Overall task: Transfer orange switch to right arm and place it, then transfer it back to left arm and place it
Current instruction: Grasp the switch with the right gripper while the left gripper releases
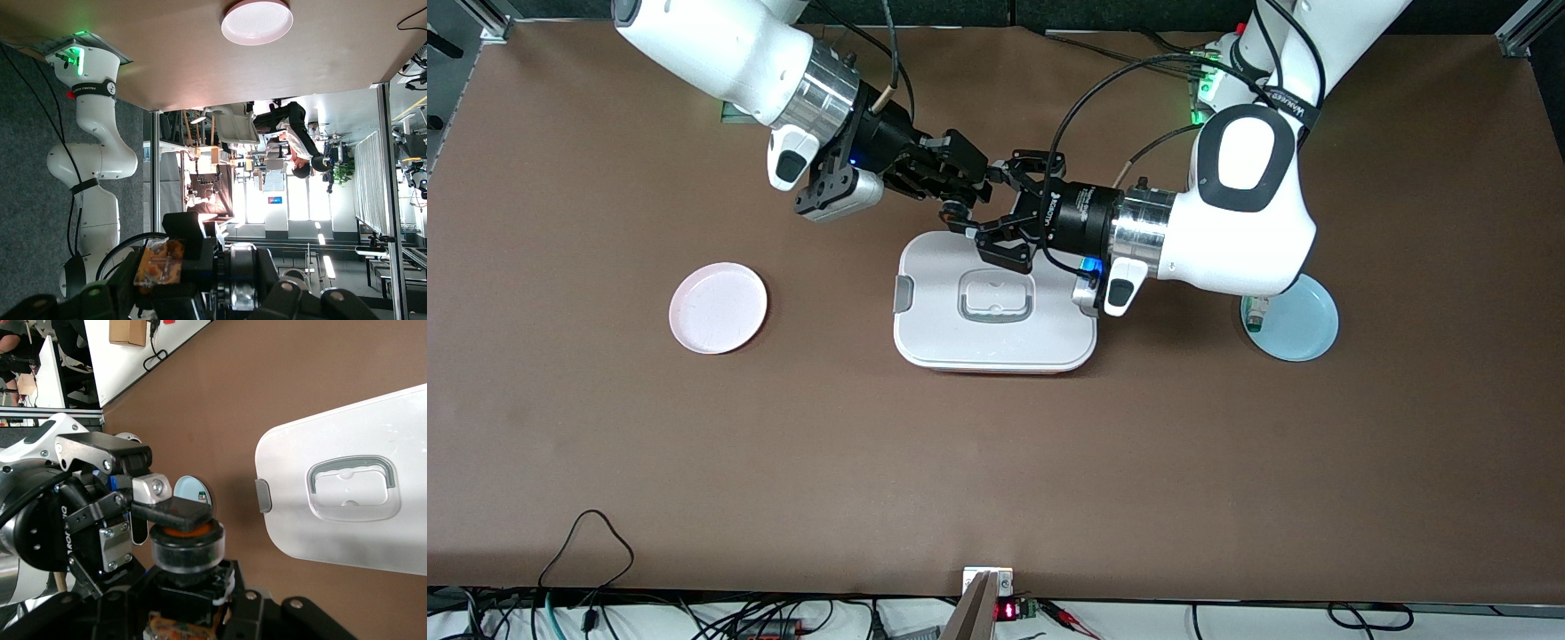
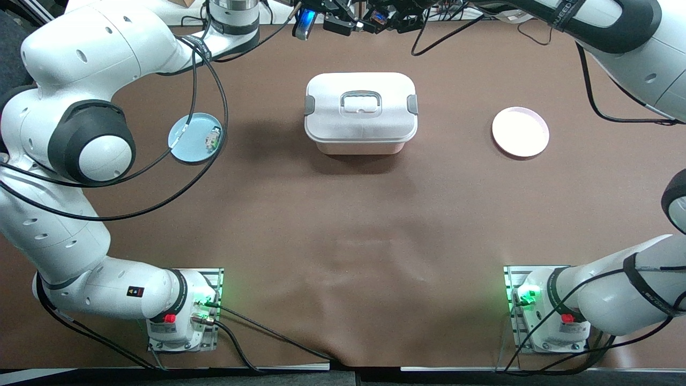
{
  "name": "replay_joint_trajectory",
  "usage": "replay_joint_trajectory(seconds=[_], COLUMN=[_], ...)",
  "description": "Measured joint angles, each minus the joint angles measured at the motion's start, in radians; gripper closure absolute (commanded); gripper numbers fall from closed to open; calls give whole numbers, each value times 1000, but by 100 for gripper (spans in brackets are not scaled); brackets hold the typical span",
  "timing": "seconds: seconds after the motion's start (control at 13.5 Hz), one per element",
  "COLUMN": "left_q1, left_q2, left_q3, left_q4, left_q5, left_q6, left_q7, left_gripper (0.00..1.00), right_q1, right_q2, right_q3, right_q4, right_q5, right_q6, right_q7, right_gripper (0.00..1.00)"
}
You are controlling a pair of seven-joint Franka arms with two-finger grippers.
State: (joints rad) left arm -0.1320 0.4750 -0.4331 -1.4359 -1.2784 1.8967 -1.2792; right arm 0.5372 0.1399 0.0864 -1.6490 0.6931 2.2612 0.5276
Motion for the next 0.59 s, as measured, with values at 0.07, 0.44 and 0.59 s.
replay_joint_trajectory(seconds=[0.07, 0.44, 0.59], left_q1=[0, -1, -2], left_q2=[0, 0, 4], left_q3=[0, 0, -2], left_q4=[0, 5, 11], left_q5=[0, -1, -13], left_q6=[0, 6, 13], left_q7=[0, -10, -22], left_gripper=[90, 29, 0], right_q1=[0, -2, -6], right_q2=[0, 0, 0], right_q3=[0, -1, -2], right_q4=[0, 5, 11], right_q5=[0, 0, 1], right_q6=[0, -1, -4], right_q7=[1, 4, 10], right_gripper=[100, 100, 100])
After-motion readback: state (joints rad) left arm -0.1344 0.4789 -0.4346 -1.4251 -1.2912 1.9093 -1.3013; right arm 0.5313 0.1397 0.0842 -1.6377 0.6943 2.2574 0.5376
